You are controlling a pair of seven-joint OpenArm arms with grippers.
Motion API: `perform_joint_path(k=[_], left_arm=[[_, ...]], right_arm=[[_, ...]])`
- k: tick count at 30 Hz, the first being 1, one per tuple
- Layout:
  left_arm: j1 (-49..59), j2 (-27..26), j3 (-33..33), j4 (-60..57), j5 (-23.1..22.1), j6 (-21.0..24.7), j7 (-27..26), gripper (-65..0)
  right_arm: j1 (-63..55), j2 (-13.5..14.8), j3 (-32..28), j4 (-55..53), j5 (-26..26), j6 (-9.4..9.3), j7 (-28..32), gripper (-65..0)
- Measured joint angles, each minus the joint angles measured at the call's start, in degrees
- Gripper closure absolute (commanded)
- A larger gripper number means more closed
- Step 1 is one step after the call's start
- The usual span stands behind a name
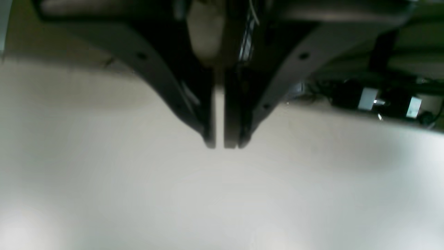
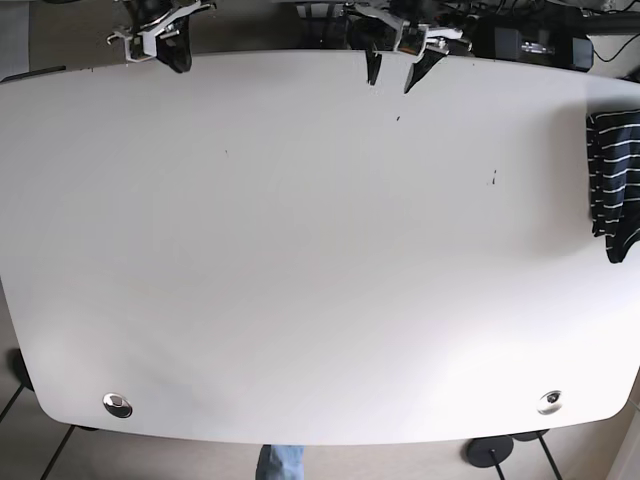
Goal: Fold the T-shirt properly
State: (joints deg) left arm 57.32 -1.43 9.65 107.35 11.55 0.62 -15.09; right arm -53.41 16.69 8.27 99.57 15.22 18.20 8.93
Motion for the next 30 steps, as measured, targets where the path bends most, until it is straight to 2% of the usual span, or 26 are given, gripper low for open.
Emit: perform_joint_path(k=[3, 7, 10, 16, 20, 21, 22, 23, 25, 26, 30], left_arm=[[3.74, -0.35, -0.13, -0.04, 0.24, -0.61, 0.63, -28.1], [2.58, -0.33, -0.11, -0.26, 0.72, -0.66, 0.98, -28.3], [1.07, -0.37, 0.04, 1.2, 2.73, -1.4, 1.86, -28.5], [-0.44, -0.7, -0.13, 3.82, 3.48, -2.25, 3.45, -28.2], [-3.78, -0.31, -4.02, 3.89, 4.17, -6.75, 3.5, -28.5], [-5.14, 0.24, -5.07, 3.91, 1.62, -3.52, 2.4, -28.6], [-8.66, 0.72, -7.5, 4.48, 0.9, -1.05, 1.31, -28.9], [-10.75, 0.17, -8.28, 4.63, 0.83, -1.16, 1.38, -30.4], [-15.63, 0.31, -8.63, 5.03, 0.83, -1.73, 4.52, -35.7], [-17.53, 0.52, -9.46, 5.14, 0.83, -2.75, 7.87, -37.6], [-20.41, 0.31, -10.71, 5.01, 0.83, -2.54, 10.08, -37.6]], right_arm=[[-1.81, -0.02, 0.02, -0.59, 0.04, -0.09, 2.97, -2.7], [-0.24, -0.2, -0.07, -1.11, 0.04, -0.22, 3.3, -2.7], [1.33, -3.34, -0.17, -0.94, 0.13, -0.13, 3.69, -2.7], [8.17, -3.37, 0.04, 3.76, 0.2, -0.17, 3.91, -2.7], [11.91, -3.37, 0.35, 3.76, 0.0, -0.13, -0.66, -2.7], [13.35, -3.5, 1.27, 3.78, 0.0, 0.13, -1.75, -2.7], [15.28, -3.65, 2.58, 3.82, 0.02, 0.02, -2.34, -2.7], [16.55, -3.61, 2.97, 3.82, 0.11, -0.35, -4.37, -2.7], [19.26, -3.48, 2.97, 3.76, 0.0, -0.15, -8.66, -2.7], [21.4, -3.82, 2.67, 3.72, 0.0, 0.04, -10.58, -2.7], [25.18, -3.65, 3.02, 3.78, -0.02, -0.15, -13.86, -2.7]])
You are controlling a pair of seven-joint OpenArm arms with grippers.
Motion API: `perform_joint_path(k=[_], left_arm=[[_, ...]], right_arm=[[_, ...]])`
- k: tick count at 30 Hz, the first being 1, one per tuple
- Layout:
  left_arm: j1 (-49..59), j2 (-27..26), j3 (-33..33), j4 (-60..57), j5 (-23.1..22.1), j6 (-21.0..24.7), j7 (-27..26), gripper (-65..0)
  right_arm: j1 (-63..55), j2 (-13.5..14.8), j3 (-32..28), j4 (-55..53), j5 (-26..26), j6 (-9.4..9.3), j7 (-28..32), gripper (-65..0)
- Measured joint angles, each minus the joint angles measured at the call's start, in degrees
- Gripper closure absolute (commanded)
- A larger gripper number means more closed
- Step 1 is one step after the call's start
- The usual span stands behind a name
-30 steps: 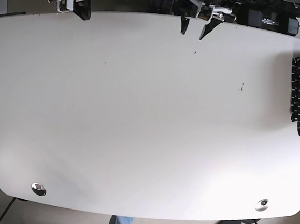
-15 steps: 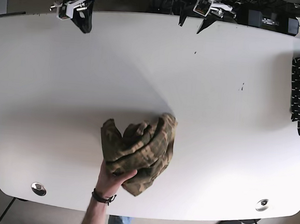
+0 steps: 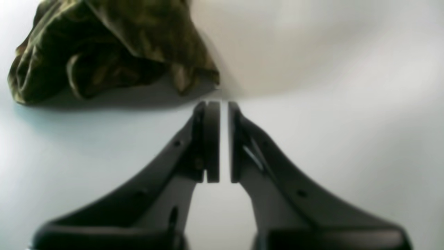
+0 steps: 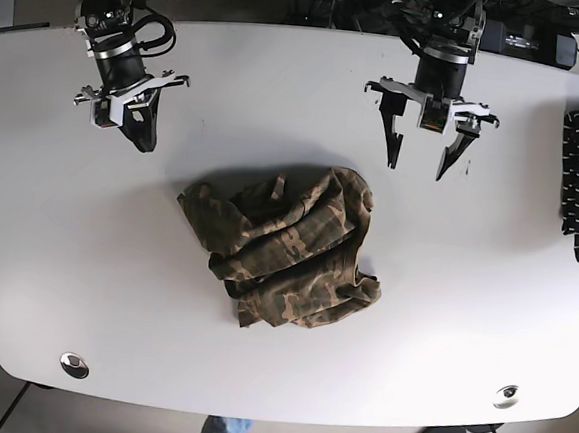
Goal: Fold the T-shirt properly
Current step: 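Lower both open grippers toward the crumpled camouflage shirt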
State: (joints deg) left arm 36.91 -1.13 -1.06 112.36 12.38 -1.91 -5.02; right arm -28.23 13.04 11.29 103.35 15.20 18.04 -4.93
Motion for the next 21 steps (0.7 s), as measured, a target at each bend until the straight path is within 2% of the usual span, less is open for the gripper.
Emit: perform_joint_path(k=[4, 7, 10, 17, 21], left_arm=[[-1.66, 0.15, -0.02, 0.09, 0.02, -0.09, 3.78, -38.5], [-3.91, 0.26, -1.11, 0.09, 0.0, -0.04, 4.39, -40.6], [-8.81, 1.62, -1.25, -0.04, 0.0, -0.04, 11.98, -47.5], [-21.2, 1.75, -1.25, -2.1, 0.02, -0.24, 22.71, -48.3], [-23.52, 1.75, -0.33, -3.41, 0.02, -7.21, 23.47, -47.8]], right_arm=[[1.75, 0.13, -0.11, -0.02, -0.02, 0.11, -1.33, -2.7], [3.52, 0.28, -0.09, -0.04, 0.0, 0.17, -1.03, -2.9], [6.84, 0.28, -0.28, -1.95, -0.04, 0.15, -3.3, -3.0], [16.52, 0.26, -0.52, -8.55, -0.02, 0.17, -5.2, -3.3], [20.68, 0.22, -0.5, -10.86, 0.02, 0.02, -9.73, -3.0]])
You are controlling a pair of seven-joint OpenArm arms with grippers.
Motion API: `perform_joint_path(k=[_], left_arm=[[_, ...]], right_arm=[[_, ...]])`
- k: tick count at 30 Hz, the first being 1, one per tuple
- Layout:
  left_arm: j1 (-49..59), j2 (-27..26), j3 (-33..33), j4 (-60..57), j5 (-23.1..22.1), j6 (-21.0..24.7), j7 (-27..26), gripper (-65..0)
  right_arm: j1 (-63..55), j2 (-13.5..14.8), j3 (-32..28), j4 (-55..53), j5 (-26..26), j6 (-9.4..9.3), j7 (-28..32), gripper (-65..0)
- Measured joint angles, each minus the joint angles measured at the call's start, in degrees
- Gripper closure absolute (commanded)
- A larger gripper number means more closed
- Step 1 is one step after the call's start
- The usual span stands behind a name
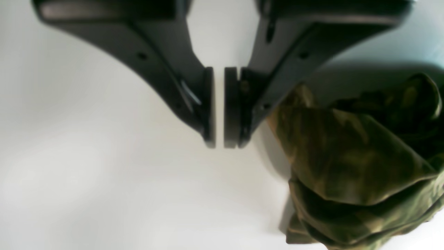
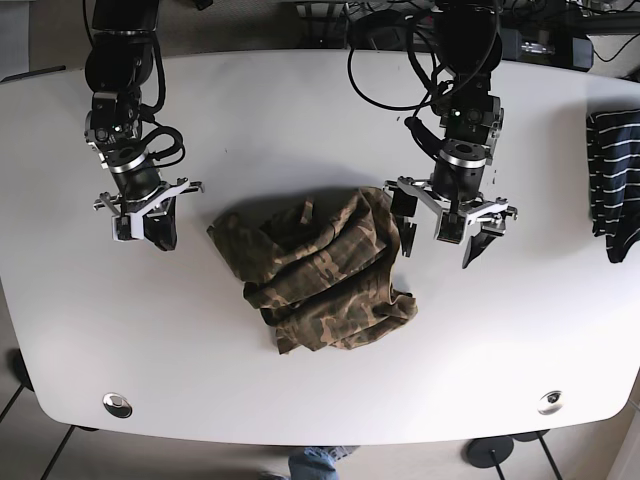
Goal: Fold the T-shirt properly
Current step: 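Lower both open grippers toward the crumpled camouflage shirt, then grasp the camouflage shirt with the right gripper and drag it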
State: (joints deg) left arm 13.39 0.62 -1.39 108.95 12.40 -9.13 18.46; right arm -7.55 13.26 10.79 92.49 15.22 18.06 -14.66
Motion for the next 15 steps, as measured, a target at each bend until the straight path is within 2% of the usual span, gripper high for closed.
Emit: perform_joint_path(k=[5, 6, 9, 12, 15], left_arm=[[9.38, 0.02, 1.16, 5.07, 0.0, -1.2, -0.46, -47.6], [11.76, -0.02, 1.53, 5.11, 0.02, -1.2, -2.45, -47.6], [20.65, 0.0, 1.79, 5.11, 0.0, -1.22, -13.2, -47.6], [22.67, 0.0, 1.09, 5.03, 0.0, -1.31, -13.77, -47.6], [19.5, 0.61, -3.34, 5.03, -0.11, -0.72, -13.81, -47.9]], right_arm=[[-4.24, -0.07, 0.39, 5.84, -0.02, 0.13, -0.83, -3.0], [-5.9, -0.09, 0.39, 7.3, 0.0, 0.11, -1.03, -3.0], [-9.55, -0.39, 0.24, 10.62, 0.02, 0.22, -0.98, -3.0], [-9.64, -0.37, 0.09, 10.47, 0.0, 0.13, -1.01, -3.3], [-6.86, -0.2, -2.05, 7.93, -0.04, -0.15, -1.07, -3.5]])
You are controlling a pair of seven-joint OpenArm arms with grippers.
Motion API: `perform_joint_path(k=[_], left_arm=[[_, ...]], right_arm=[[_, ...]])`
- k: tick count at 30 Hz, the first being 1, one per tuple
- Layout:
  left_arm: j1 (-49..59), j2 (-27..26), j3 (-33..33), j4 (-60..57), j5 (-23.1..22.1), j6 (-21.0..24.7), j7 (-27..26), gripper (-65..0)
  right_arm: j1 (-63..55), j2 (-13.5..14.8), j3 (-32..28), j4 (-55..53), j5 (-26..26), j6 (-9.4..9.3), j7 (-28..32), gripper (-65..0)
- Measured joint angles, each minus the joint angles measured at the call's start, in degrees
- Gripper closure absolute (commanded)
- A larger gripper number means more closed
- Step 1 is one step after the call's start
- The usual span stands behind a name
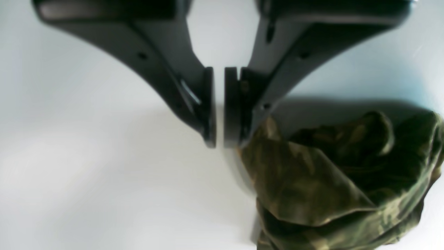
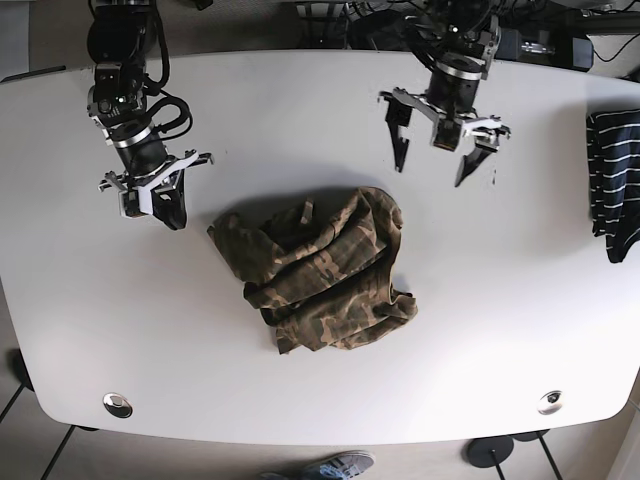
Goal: Fold the T-shirt properly
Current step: 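Grasp the camouflage shirt with the right gripper and drag it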
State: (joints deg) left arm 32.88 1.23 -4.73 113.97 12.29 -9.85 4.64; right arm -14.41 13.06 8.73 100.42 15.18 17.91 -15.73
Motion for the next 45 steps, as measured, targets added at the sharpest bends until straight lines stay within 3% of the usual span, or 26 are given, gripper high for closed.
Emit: perform_joint_path(k=[2, 4, 6, 10, 13, 17, 18, 19, 20, 21, 22, 23, 26, 30, 33, 34, 42, 45], left_arm=[[-2.27, 0.15, -2.05, 0.0, -3.17, -0.15, -0.09, -48.3], [-3.98, 0.33, -3.13, 0.0, -4.15, -0.52, 0.31, -48.5], [-4.83, 0.31, -3.39, -0.02, -4.24, -0.48, 4.11, -48.5], [-4.5, 0.33, -3.37, -0.02, -4.24, -0.55, 4.55, -48.2], [-4.39, 0.31, -3.39, -0.37, -4.24, -0.5, 4.57, -47.9], [-4.33, 0.33, -3.37, -0.48, -4.24, -0.59, 4.55, -47.9], [-4.44, 0.31, -3.39, -0.48, -4.24, -0.5, 4.55, -47.9], [-4.48, 0.31, -3.48, -0.5, -4.24, -0.5, 4.55, -47.9], [-4.5, 0.31, -3.48, -0.52, -4.24, -0.5, 4.57, -47.9], [-4.52, 0.33, -3.48, -0.52, -4.24, -0.5, 4.55, -47.9], [-4.5, 0.33, -3.48, -0.52, -4.24, -0.52, 4.57, -47.9], [-4.68, 0.31, -3.48, -0.57, -4.24, -0.52, 4.55, -47.9], [-5.68, -0.94, -3.48, -0.7, -4.39, -0.52, 4.57, -47.8], [-5.88, -2.03, -3.34, -2.12, -10.23, -0.74, 4.59, -47.8], [-7.41, -3.67, -3.54, -3.21, -11.13, -0.09, 4.74, -47.8], [-7.72, -3.65, -3.54, -3.43, -11.41, -0.04, 4.63, -47.8], [-8.96, -3.67, -5.07, -7.26, -11.96, -0.48, 4.72, -47.8], [-9.64, -3.67, -6.16, -9.27, -11.93, -0.48, 4.83, -47.8]], right_arm=[[3.1, 0.42, -4.26, -2.16, 0.04, 0.33, -0.5, -7.8], [6.32, -0.09, -5.86, -3.98, 0.04, 1.09, -5.14, -21.9], [9.35, -0.17, -5.49, -6.03, 0.02, 0.09, -7.21, -33.9], [13.25, -0.83, -7.48, -10.32, -0.22, 0.11, -8.07, -42.5], [17.53, -1.64, -11.26, -18.93, 0.09, 0.7, -8.37, -42.3], [20.52, -1.6, -12.66, -24.63, 0.02, 0.17, -8.11, -40.4], [20.94, -1.73, -13.05, -24.85, 0.04, 0.5, -8.09, -30.8], [21.05, -1.95, -13.07, -24.85, 0.04, 3.41, -8.0, -14.6], [21.03, -2.27, -12.79, -24.85, 0.04, 5.09, -8.02, -3.0], [20.94, -2.62, -12.68, -24.85, 0.07, 5.79, -8.07, -1.4], [20.72, -2.78, -12.7, -24.81, 0.04, 6.36, -8.24, -5.1], [19.23, -2.89, -12.07, -23.02, 0.07, 6.62, -8.35, -2.2], [12.96, -3.17, -8.52, -15.28, 0.02, 6.95, -8.37, -2.1], [2.29, -2.86, -8.26, -1.38, -0.15, 6.73, -8.33, -1.9], [-6.75, -2.71, -7.48, 6.21, -0.35, 6.82, -8.52, -1.9], [-9.27, -2.71, -5.97, 7.8, 0.0, 7.63, -8.5, -1.9], [-22.88, -3.32, 5.55, 10.54, 0.02, 7.74, -8.04, -2.1], [-25.0, -3.28, 8.15, 10.54, 0.02, 10.16, -8.09, -2.9]])
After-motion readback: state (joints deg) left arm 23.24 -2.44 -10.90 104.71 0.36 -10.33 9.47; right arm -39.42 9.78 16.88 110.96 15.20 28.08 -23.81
